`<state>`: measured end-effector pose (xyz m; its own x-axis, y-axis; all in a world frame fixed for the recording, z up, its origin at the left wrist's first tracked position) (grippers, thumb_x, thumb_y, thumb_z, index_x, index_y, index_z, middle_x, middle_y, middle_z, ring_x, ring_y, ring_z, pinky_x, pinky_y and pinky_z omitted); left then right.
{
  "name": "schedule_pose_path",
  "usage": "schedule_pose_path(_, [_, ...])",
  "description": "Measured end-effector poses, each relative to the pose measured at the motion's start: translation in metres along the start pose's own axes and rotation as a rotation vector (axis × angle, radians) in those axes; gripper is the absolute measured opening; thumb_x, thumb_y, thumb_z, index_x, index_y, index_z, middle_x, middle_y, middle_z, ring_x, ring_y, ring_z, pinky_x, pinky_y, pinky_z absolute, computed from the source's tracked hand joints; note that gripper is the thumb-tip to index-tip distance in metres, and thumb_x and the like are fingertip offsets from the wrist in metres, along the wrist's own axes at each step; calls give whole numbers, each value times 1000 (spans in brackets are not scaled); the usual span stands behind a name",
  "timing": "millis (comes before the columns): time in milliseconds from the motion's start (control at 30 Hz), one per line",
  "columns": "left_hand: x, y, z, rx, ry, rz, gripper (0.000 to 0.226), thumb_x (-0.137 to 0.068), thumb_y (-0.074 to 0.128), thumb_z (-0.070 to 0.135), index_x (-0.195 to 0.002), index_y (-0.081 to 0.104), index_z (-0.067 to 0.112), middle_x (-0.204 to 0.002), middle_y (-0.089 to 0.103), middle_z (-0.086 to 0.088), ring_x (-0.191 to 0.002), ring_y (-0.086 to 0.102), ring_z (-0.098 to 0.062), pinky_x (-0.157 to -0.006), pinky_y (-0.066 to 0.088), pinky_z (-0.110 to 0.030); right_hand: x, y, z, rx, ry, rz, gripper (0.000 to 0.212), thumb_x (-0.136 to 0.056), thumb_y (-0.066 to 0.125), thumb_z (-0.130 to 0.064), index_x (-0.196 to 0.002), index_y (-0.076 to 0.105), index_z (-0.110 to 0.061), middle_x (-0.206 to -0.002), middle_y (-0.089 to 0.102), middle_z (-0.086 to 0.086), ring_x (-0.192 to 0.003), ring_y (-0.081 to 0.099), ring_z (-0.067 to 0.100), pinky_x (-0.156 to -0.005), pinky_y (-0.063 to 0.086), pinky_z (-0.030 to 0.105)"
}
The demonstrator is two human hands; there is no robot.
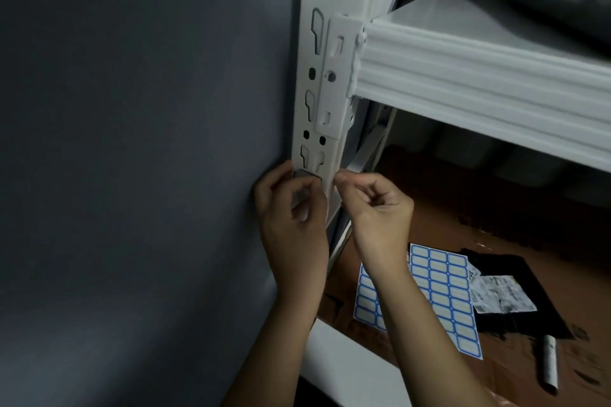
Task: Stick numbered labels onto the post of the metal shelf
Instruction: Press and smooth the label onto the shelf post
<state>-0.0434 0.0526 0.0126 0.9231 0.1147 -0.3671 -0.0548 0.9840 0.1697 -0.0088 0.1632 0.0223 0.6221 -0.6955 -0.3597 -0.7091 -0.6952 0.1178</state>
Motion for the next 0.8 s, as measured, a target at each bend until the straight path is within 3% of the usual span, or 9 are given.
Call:
schedule_pose_path(167, [-1,-4,5,-33,42,13,35,-81,68,2,-75,62,35,-109,51,19,-100,62,-13,-75,47,-8,0,0,-1,-4,4,9,15,-82,66,5,-77,71,-8,-77,55,42,-64,50,15,-69,48,15])
schedule_pose_path(300, [-1,-1,4,-1,8,29,33,-79,69,-1,-72,62,30,-109,50,17,-102,59,-9,-71,44,-4,1,1,-1,2,-3,9,18,-82,66,4,-76,70,-12,-79,55,42,-66,52,14,-67,47,15])
schedule_pose_path(433, [0,3,2,21,-20,56,20,-75,69,-4,-71,63,14,-110,49,13,-105,56,-6,-71,44,-3,1,0,0,0,-6,13,20,-83,66,4,-76,70,-14,-78,54,42,-67,53,15,-68,48,16])
schedule_pose_path(533, [-1,5,0,7,-31,66,26,-74,69,-1,-69,59,22,-111,48,15,-105,52,4,-76,46,-7,1,0,0,4,-10,15,22,-83,66,4,-75,70,-17,-78,55,42,-67,54,16,-70,50,19])
schedule_pose_path(633, [0,5,1,-14,-18,60,21,-73,69,6,-70,58,24,-112,46,18,-109,52,-1,-82,50,-17,2,0,0,2,-8,20,23,-83,66,3,-75,70,-18,-79,55,41,-67,54,16,-68,48,18])
schedule_pose_path(800, [0,4,0,-19,-23,62,18,-75,68,1,-71,59,17,-111,46,20,-111,52,-5,-84,47,-10,2,0,0,3,-3,16,22,-83,66,3,-75,71,-16,-77,56,39,-66,53,16,-64,47,17])
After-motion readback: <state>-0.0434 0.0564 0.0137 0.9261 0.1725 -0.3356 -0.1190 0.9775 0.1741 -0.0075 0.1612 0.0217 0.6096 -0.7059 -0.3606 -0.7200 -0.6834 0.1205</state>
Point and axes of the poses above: each hand's wrist, its own x-axis away from the middle knuckle, its own y-axis out of the palm, z = x × y, the point moved 5 cm from there along -x, towards the middle knuckle
